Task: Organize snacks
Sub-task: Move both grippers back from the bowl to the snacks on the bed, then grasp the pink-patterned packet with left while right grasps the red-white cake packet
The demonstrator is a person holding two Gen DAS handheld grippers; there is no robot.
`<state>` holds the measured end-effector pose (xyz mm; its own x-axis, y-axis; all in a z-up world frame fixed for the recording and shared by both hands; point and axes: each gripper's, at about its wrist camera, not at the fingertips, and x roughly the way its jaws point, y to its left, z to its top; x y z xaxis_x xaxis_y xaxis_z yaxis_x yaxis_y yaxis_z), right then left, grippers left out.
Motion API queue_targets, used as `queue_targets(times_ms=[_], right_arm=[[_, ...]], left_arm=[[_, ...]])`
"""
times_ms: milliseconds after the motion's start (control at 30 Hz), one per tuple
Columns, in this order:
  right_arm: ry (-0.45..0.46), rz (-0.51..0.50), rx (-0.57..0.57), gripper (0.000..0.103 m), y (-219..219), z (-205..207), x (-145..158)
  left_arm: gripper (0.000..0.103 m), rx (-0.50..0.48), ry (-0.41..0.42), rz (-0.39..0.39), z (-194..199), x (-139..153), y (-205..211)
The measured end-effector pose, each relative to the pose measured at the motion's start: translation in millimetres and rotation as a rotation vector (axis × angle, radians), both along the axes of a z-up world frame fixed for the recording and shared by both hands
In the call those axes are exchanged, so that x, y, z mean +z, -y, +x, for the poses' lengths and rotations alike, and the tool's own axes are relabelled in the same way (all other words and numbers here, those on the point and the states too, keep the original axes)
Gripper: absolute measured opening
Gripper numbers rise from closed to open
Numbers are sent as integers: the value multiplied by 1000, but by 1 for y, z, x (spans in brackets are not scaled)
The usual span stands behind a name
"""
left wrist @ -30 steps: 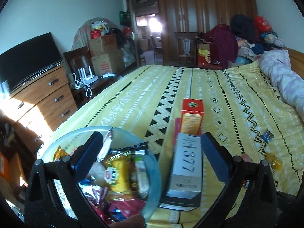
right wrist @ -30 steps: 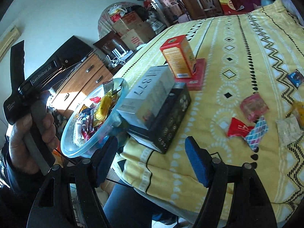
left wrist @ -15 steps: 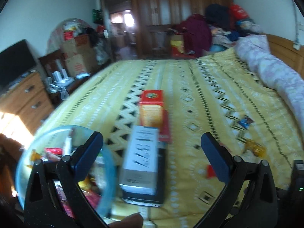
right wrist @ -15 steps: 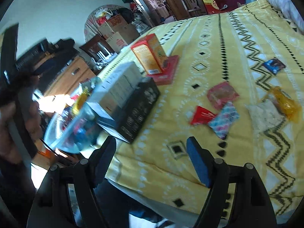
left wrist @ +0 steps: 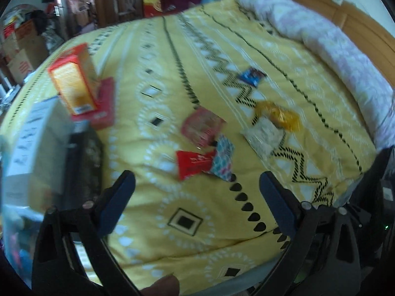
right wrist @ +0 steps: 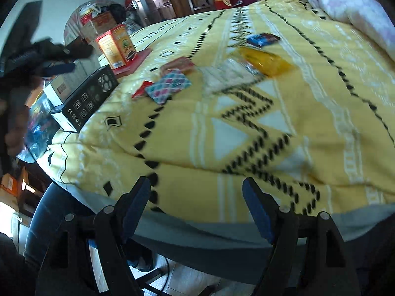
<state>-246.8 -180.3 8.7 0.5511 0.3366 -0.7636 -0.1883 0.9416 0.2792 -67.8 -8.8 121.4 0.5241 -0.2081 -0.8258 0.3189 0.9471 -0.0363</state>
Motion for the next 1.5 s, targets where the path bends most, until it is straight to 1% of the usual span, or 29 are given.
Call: queue_targets(times_ms=[67,100,233,367,467,533,567,600,633,700,833,900,967,1000,1033,1067,1100,1133,1167,1200,1233,1333,1367,1400,1500], right_arm=[[-11,21,-18,80,10,-1,-7],[-16,36,-26,80,14,-1,-10],[-6,78,-38,80,23,0,-12],[-6,97,-38,80,25,2,-14],[-6,111,-41,80,26,3,-15],[-10,117,-44,80,26,4,-16],[-12,117,-43,80,26,4,-16],[-13,117,-43,80,26,4,-16],[-13,117,-44,80,26,4,-16],[-12,120,-45,80,27,5,-16],[-9,123,-52,80,28,6,-16],[-7,121,-54,80,28,6,-15],[-7,119,-57,80,28,6,-15],[-8,117,-57,80,27,6,-15],[-10,111,-55,80,26,6,-15],[-12,105,-53,80,25,6,-15],[-13,101,-51,80,25,6,-15],[-15,96,-49,80,23,6,-15],[-15,93,-48,80,23,6,-14],[-18,92,-47,80,22,5,-13],[-21,93,-46,80,22,5,-12],[-11,94,-41,80,22,2,-4],[-5,92,-38,80,22,2,0],[1,91,-36,80,22,2,4],[36,91,-30,80,27,9,25]], left_arm=[[75,-48,-43,15,10,-16,16],[72,-69,-52,22,13,-22,22],[68,-132,-84,42,31,-44,44],[61,-150,-122,104,49,-72,59],[61,-151,-107,167,55,-87,65],[51,-163,-91,177,53,-88,69],[34,-169,-81,180,49,-86,71],[32,-173,-74,180,47,-85,73],[32,-187,-72,153,43,-80,73],[31,-217,-82,70,33,-70,71],[31,-257,-80,-34,3,-50,59],[31,-249,-93,-52,-7,-51,48],[32,-242,-136,-46,-12,-65,38],[35,-230,-152,-33,-9,-73,33],[35,-220,-160,-30,-9,-79,30],[41,-209,-162,-45,-8,-85,26],[51,-201,-153,-60,-7,-86,24],[57,-192,-140,-79,-7,-86,22],[67,-189,-131,-90,-7,-86,23],[69,-194,-121,-86,-10,-85,26],[69,-202,-110,-70,-12,-85,29],[64,-241,-95,-20,-20,-87,36],[54,-247,-93,-18,-22,-88,37],[40,-246,-91,-21,-23,-87,35],[36,-237,-98,-45,-24,-83,31]])
